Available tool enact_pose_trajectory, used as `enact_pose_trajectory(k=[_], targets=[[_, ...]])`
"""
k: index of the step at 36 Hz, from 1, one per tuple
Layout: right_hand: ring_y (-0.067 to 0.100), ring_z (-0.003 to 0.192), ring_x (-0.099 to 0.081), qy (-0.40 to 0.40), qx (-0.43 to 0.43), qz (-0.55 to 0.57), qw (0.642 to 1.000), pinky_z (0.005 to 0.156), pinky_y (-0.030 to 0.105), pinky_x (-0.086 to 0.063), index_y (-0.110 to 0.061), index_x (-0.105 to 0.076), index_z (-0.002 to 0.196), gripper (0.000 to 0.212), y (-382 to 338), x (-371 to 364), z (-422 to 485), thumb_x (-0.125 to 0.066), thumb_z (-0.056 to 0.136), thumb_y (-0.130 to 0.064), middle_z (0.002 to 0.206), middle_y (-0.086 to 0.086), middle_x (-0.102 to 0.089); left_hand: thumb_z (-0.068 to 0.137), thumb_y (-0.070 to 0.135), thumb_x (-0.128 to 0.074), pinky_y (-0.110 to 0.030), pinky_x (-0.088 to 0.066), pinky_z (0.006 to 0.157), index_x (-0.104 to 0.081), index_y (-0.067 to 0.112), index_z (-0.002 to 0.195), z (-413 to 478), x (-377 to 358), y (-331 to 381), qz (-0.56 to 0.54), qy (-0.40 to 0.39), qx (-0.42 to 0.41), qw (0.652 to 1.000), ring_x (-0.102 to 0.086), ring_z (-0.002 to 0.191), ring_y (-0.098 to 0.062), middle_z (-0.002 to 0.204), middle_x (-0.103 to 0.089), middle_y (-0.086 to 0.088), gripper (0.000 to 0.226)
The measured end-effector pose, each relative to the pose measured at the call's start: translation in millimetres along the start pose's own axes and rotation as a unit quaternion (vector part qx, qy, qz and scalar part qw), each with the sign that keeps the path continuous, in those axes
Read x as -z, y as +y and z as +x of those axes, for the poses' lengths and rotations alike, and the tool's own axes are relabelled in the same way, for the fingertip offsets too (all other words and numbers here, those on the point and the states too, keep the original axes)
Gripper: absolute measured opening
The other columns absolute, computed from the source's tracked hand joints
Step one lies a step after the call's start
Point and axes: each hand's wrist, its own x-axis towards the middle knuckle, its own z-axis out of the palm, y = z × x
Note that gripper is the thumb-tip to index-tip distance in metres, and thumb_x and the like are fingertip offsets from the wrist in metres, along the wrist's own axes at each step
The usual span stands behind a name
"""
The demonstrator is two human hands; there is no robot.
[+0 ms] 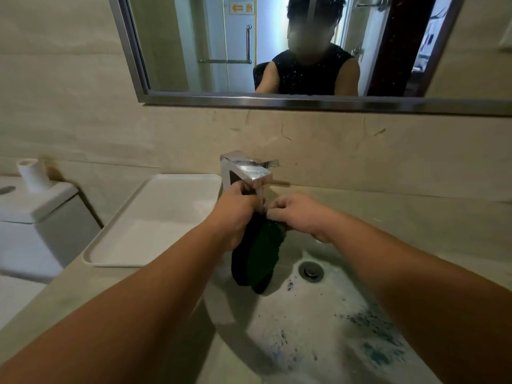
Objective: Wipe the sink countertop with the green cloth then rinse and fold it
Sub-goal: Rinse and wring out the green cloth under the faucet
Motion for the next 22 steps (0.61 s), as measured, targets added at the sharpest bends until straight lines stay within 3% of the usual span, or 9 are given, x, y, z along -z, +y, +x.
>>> enact_pose_trajectory(k=[2, 5, 9, 13, 16, 19, 22], targets=[[0.023, 0.081, -0.060, 0.024, 0.016, -0.015, 0.999, 0.073, 0.038, -0.048, -0.004, -0.073, 0.092, 0.018, -3, 0, -2, -0.069, 0.093, -0.021, 0.088, 0.015, -0.070, 0.088, -0.019, -0.051, -0.059, -0.061, 0.096, -0.068, 0.001, 0.127, 1, 3, -2, 0.027, 0.006, -0.004, 1.000, -0.073, 0.109, -0.049, 0.118, -0.073, -0.030, 0.047], [0.023, 0.080, -0.065, 0.049, 0.033, 0.012, 0.998, 0.073, 0.039, -0.050, -0.009, -0.073, 0.089, 0.016, -10, 0, -3, -0.070, 0.094, -0.024, 0.090, 0.017, -0.075, 0.091, -0.010, -0.053, -0.049, -0.063, 0.092, -0.069, 0.008, 0.126, 4, 9, -5, 0.073, 0.019, 0.007, 0.997, -0.077, 0.103, -0.038, 0.110, -0.079, -0.018, 0.043], [0.023, 0.073, -0.062, 0.084, 0.043, 0.066, 0.993, 0.069, 0.038, -0.048, -0.012, -0.068, 0.085, 0.019, -14, 3, -4, -0.068, 0.096, -0.028, 0.078, 0.009, -0.067, 0.092, -0.001, -0.053, -0.038, -0.061, 0.078, -0.066, 0.016, 0.125, 3, 16, -9, 0.190, 0.037, 0.033, 0.981, -0.074, 0.101, -0.032, 0.111, -0.075, -0.015, 0.039], [0.024, 0.078, -0.062, 0.091, 0.044, 0.121, 0.987, 0.071, 0.038, -0.047, -0.025, -0.065, 0.080, 0.018, -12, 10, -5, -0.065, 0.098, -0.024, 0.083, 0.010, -0.066, 0.092, 0.005, -0.057, -0.026, -0.056, 0.062, -0.071, 0.034, 0.101, 0, 21, -12, 0.260, 0.032, 0.042, 0.964, -0.073, 0.088, -0.021, 0.097, -0.076, -0.003, 0.034], [0.020, 0.076, -0.059, 0.095, 0.046, 0.154, 0.982, 0.069, 0.034, -0.046, -0.024, -0.063, 0.083, 0.017, -11, 14, -6, -0.064, 0.099, -0.018, 0.082, 0.005, -0.065, 0.090, 0.012, -0.063, -0.030, -0.057, 0.069, -0.070, 0.036, 0.092, 1, 22, -10, 0.277, 0.048, 0.042, 0.959, -0.073, 0.092, -0.020, 0.094, -0.076, 0.002, 0.025], [0.017, 0.073, -0.058, 0.102, 0.055, 0.170, 0.979, 0.068, 0.033, -0.045, -0.024, -0.061, 0.081, 0.020, -11, 17, -8, -0.063, 0.099, -0.018, 0.076, 0.000, -0.063, 0.086, 0.016, -0.068, -0.041, -0.063, 0.086, -0.075, 0.027, 0.103, 2, 23, -8, 0.275, 0.041, 0.058, 0.959, -0.075, 0.096, -0.024, 0.099, -0.079, -0.003, 0.022], [0.021, 0.078, -0.059, 0.121, 0.058, 0.198, 0.971, 0.073, 0.036, -0.045, -0.021, -0.063, 0.085, 0.015, -10, 22, -9, -0.063, 0.100, -0.019, 0.081, 0.005, -0.064, 0.093, 0.023, -0.075, -0.043, -0.065, 0.089, -0.077, 0.024, 0.107, 4, 26, -8, 0.271, 0.028, 0.050, 0.961, -0.080, 0.091, -0.020, 0.096, -0.083, 0.000, 0.015]])
